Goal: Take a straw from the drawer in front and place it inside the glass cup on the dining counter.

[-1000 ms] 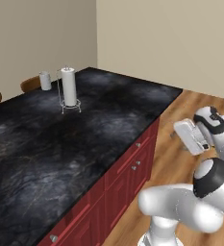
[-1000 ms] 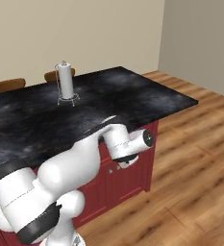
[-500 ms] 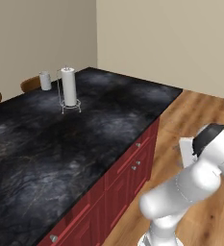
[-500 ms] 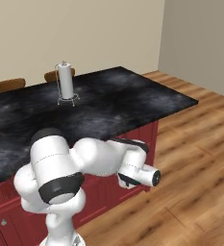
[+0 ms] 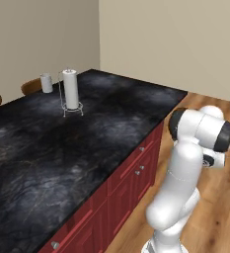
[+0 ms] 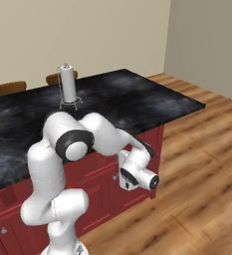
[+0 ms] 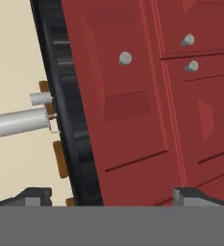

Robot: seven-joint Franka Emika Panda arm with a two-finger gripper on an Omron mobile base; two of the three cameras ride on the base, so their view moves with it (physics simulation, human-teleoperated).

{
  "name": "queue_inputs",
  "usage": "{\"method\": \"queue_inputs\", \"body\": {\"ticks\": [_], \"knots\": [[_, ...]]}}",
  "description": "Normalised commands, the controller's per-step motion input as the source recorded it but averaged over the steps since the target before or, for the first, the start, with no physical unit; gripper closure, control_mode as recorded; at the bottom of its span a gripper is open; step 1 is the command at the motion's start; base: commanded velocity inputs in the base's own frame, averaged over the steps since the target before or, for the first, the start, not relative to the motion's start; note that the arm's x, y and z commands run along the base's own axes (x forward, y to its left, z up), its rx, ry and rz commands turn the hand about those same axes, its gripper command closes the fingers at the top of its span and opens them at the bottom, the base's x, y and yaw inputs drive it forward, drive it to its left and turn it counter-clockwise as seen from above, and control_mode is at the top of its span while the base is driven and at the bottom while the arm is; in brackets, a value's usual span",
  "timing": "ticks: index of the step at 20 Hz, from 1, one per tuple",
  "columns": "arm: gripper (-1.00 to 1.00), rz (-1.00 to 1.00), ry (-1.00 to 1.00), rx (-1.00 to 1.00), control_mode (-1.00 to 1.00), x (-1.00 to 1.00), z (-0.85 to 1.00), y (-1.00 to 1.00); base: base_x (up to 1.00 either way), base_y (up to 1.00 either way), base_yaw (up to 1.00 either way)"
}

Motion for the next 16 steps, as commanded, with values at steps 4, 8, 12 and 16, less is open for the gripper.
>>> {"method": "queue_inputs", "body": {"ticks": [4, 8, 12, 16], "knots": [[-1.0, 0.0, 0.0, 0.01, -1.0, 0.63, -0.37, 0.11, 0.0, 0.0, 0.0], [-1.0, 0.0, 0.0, 0.02, -1.0, 0.44, -0.27, 0.05, 0.0, 0.0, 0.0], [-1.0, -0.01, -0.02, 0.08, -1.0, 0.23, -0.22, 0.04, 0.0, 0.0, 0.0], [-1.0, -0.07, -0.01, 0.06, -1.0, 0.26, -0.02, 0.27, 0.0, 0.0, 0.0]]}}
